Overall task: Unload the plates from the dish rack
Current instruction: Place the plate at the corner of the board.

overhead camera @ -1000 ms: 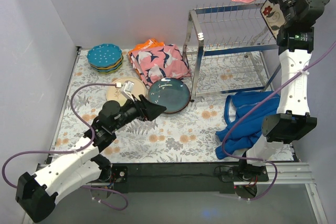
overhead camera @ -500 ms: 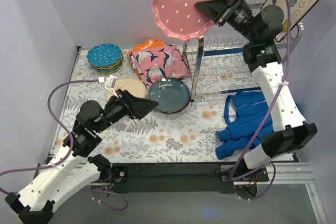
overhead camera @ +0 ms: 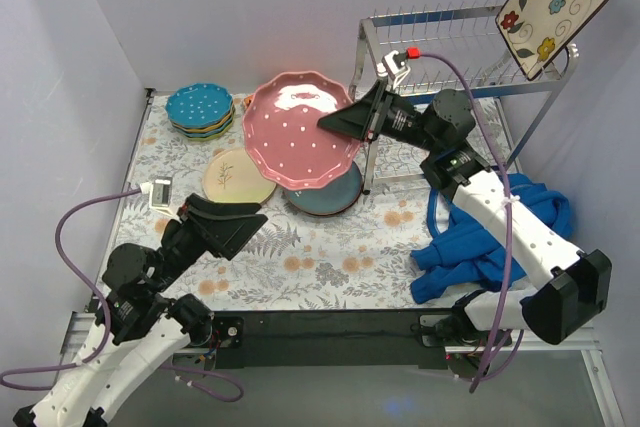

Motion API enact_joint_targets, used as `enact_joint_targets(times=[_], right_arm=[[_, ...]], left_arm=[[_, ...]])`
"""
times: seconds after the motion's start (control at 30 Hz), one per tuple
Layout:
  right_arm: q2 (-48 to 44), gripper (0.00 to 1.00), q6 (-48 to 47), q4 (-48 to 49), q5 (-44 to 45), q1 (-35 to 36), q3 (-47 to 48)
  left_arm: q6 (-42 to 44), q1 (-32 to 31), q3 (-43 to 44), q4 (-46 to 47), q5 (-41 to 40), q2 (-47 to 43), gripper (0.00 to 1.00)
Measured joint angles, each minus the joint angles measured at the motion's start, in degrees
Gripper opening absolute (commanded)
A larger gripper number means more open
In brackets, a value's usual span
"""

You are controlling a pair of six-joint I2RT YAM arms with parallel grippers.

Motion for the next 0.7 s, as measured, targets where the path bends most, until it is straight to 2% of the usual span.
enact_joint_targets(times=[0.23,0.33,0.47,0.5,0.6,0.63,0.7], right_arm=[[-4.0,0.01,-0.1,3.6,-0.5,3.3,-6.8],[-5.8,0.01,-0.5,5.8,-0.9,5.5,-9.9],[-6.8,0.01,-1.3,8.4,-1.9,8.3,-15.2],[-6.8,0.01,-1.5,8.9,-1.9,8.9,-16.5],[-6.8,0.01,-2.4,9.6,-1.9,9.9,-21.2],[-7.0,0.01,-3.0,9.8,-1.8,9.9,-22.9],[-7.3,0.01,-3.6,10.8,-1.2,9.9,-25.6]], left_arm=[[-0.4,0.0,-0.2,0.6,-2.8,1.3,0.87],[-0.7,0.0,-0.2,0.5,-3.6,3.1,0.82],[-1.6,0.0,-0.2,0.1,-5.1,4.2,0.7],[-1.7,0.0,-0.2,0.1,-5.4,4.2,0.55],[-3.6,0.0,-1.0,0.8,-5.5,3.8,0.31],[-4.0,0.0,-1.6,0.5,-5.5,3.6,0.03],[-5.5,0.1,-3.7,0.1,-6.5,3.5,0.0]])
